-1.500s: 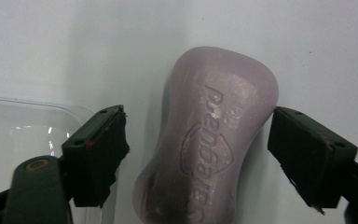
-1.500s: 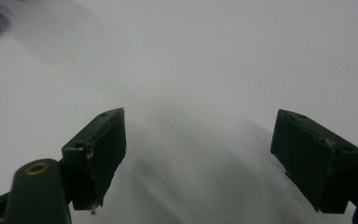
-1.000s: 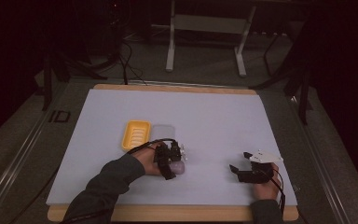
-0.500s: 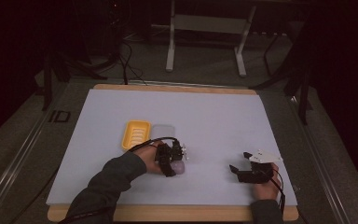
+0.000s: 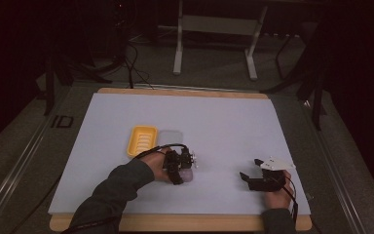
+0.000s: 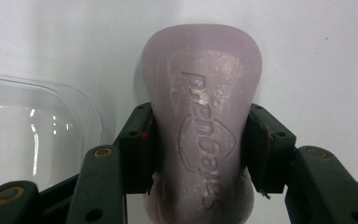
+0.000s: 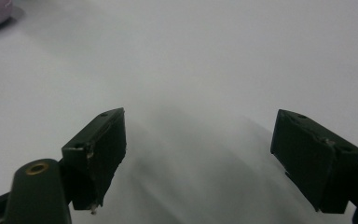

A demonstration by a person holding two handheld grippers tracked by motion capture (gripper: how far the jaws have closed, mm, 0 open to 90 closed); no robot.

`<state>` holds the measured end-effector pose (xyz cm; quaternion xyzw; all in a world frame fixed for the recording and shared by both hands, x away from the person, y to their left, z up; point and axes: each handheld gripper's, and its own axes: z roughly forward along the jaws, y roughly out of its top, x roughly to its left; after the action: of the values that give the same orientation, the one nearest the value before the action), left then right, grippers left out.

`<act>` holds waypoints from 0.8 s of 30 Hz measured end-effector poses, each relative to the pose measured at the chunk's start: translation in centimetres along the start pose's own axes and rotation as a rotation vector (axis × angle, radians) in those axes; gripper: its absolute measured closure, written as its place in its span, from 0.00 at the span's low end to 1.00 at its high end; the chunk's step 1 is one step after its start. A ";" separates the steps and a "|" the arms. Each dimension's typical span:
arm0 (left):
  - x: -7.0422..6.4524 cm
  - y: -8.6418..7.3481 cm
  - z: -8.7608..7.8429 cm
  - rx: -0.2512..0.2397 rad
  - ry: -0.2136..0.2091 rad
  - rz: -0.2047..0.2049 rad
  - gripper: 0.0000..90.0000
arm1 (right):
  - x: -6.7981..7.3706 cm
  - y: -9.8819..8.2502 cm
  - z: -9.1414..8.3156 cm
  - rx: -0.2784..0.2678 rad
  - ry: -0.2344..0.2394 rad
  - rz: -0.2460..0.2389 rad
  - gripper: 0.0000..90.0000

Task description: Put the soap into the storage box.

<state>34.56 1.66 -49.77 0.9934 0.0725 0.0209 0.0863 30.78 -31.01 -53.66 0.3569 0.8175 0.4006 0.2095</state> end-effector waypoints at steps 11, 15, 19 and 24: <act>0.0 -0.1 -0.2 0.006 0.005 0.002 0.55 | 0.0 0.0 0.0 -0.002 -0.001 0.001 0.20; 0.1 -0.3 -0.3 0.004 0.002 0.006 0.55 | 0.0 0.0 0.0 -0.002 -0.002 0.001 0.20; 0.1 -0.4 -0.5 0.001 0.005 0.009 0.55 | 0.0 0.0 0.0 -0.002 -0.002 0.001 0.20; 0.2 -0.5 -0.8 0.000 0.001 0.010 0.55 | 0.0 0.0 0.0 -0.001 -0.002 0.001 0.20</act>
<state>34.60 2.34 -49.07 0.9937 0.0675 0.0217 0.0864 30.76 -31.01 -53.66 0.3575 0.8168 0.4009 0.2105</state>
